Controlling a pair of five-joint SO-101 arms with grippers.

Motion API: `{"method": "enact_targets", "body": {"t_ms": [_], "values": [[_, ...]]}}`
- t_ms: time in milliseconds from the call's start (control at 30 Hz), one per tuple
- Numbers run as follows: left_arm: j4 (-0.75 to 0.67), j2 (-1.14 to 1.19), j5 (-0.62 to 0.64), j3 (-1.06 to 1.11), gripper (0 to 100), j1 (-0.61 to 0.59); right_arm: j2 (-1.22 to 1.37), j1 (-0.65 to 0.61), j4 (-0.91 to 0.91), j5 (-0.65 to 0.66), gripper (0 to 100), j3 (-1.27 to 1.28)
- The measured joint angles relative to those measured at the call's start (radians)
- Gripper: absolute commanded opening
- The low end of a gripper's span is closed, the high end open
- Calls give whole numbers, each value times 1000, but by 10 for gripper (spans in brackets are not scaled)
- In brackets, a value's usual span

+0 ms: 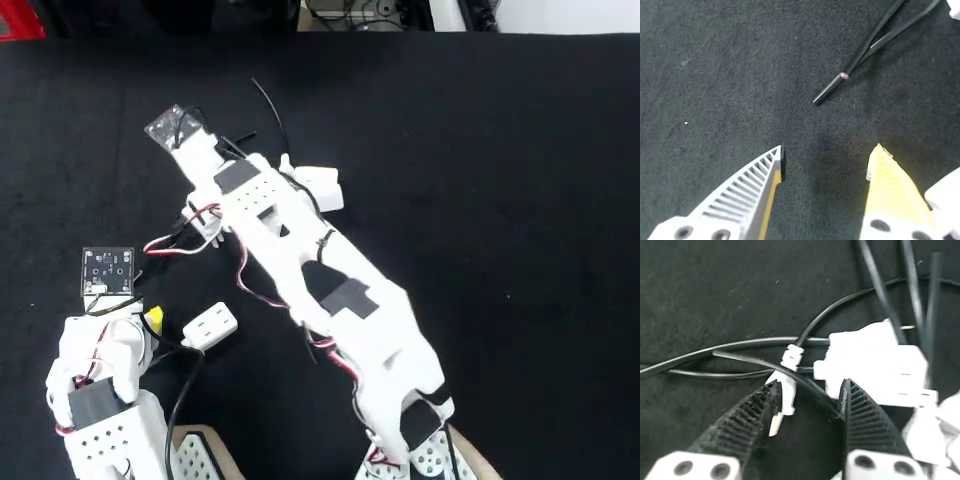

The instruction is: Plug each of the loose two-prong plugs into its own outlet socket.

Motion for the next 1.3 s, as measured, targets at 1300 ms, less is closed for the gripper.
{"method": "enact_targets", "body": {"t_ms": [1300], "values": [[0,0,0,0,274,0,261,-91,308,129,11,-405]]}}
